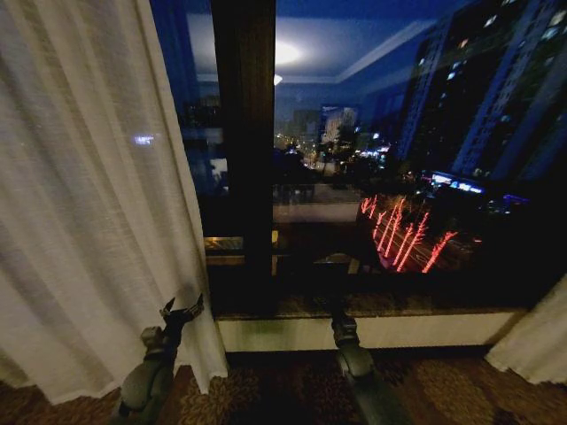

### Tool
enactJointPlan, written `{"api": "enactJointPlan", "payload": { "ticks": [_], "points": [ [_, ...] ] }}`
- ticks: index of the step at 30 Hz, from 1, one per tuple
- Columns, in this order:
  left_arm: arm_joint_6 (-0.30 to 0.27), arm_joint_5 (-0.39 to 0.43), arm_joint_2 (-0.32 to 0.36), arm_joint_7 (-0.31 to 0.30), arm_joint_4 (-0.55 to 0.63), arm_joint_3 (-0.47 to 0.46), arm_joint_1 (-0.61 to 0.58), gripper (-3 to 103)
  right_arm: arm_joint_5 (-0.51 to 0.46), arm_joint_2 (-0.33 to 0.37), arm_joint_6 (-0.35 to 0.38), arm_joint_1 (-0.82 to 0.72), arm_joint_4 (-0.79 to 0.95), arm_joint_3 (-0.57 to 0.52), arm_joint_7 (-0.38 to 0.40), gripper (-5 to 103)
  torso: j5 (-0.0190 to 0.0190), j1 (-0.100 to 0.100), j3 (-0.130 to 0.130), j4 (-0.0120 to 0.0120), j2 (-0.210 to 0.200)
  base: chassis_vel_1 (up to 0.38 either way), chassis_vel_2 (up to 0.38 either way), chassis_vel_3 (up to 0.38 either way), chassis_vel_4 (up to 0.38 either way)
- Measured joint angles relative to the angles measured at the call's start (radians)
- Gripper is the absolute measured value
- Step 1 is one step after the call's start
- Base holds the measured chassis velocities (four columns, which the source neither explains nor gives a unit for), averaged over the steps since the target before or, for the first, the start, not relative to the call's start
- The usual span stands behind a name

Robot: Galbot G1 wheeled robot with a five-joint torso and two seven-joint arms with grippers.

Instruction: Open the curtains by pulling them apart, changing their state from closed to fully open.

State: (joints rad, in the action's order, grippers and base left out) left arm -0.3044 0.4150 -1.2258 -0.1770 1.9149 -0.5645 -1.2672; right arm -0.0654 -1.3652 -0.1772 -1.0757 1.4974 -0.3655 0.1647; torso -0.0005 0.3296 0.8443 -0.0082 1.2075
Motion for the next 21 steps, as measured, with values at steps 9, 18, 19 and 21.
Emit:
{"api": "enactJointPlan", "payload": {
  "ticks": [9,18,19,21],
  "points": [
    [0.030,-0.036,0.021,0.009,0.011,-0.017,0.004,100,0.000,0.000,0.000,0.000,0.000,0.001,0.000,100,0.0002,0.000,0.000,0.0003,0.000,0.000,0.000,0.000,0.000],
    [0.418,-0.047,0.011,0.086,-0.218,-0.015,0.020,100,0.000,0.000,0.000,0.000,0.000,0.001,0.000,100,0.0001,0.000,0.000,0.0003,0.000,0.000,0.000,0.000,0.000],
    [0.418,-0.047,0.011,0.086,-0.218,-0.015,0.020,100,0.000,0.000,0.000,0.000,0.000,0.001,0.000,100,0.0001,0.000,0.000,0.0003,0.000,0.000,0.000,0.000,0.000],
    [0.473,-0.048,0.008,0.087,-0.291,-0.016,0.022,100,0.000,0.000,0.000,0.000,0.000,0.001,0.000,100,0.0001,0.000,0.000,0.0003,0.000,0.000,0.000,0.000,0.000]
  ]
}}
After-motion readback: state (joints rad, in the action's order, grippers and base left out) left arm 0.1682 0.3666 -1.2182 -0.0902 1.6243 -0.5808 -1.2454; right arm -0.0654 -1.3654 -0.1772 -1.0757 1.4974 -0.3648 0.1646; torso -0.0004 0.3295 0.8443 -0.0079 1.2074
